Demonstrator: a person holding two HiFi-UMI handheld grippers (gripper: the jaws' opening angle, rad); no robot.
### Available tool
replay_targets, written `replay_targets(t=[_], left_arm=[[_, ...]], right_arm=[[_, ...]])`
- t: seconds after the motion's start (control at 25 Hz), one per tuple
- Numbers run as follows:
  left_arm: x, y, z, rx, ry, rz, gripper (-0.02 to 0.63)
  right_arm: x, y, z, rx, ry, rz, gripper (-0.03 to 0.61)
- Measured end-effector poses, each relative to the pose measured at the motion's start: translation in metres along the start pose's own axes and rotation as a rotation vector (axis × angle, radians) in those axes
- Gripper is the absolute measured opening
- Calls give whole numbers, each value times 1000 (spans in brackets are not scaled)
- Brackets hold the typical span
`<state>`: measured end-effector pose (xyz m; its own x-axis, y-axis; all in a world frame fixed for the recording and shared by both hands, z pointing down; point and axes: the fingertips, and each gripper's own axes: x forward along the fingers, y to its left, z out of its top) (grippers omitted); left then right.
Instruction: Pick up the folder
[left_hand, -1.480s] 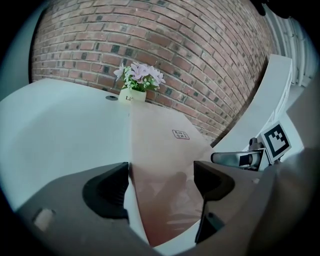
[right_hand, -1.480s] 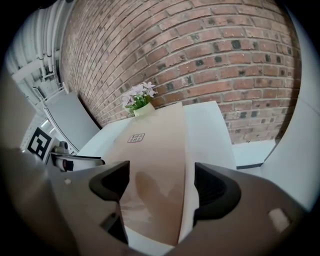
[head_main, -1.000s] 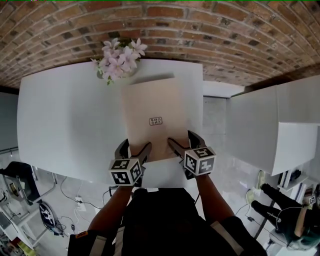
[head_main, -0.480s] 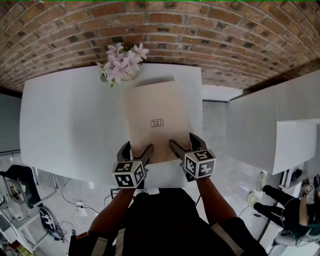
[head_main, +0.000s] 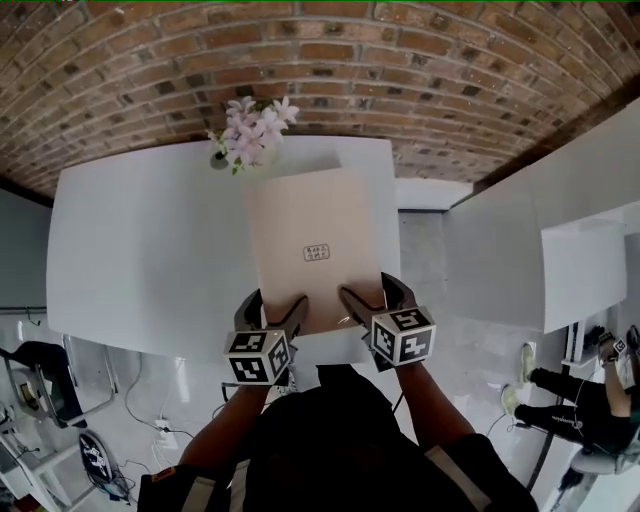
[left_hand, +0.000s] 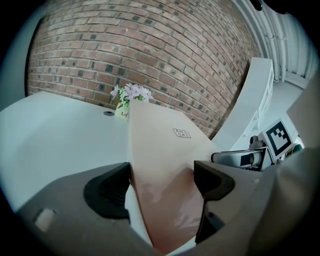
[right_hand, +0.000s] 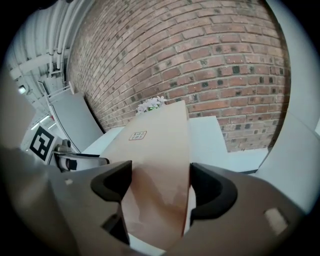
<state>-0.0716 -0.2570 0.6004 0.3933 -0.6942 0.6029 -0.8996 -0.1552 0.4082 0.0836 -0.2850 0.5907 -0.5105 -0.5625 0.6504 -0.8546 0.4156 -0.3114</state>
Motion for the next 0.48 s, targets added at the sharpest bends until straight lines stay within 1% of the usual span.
replay_targets(t=[0.48], left_arm=[[-89,-1,-4,46,-72,-46,410]], right_arm=[[-58,74,-8,-31,-94,-40,371]])
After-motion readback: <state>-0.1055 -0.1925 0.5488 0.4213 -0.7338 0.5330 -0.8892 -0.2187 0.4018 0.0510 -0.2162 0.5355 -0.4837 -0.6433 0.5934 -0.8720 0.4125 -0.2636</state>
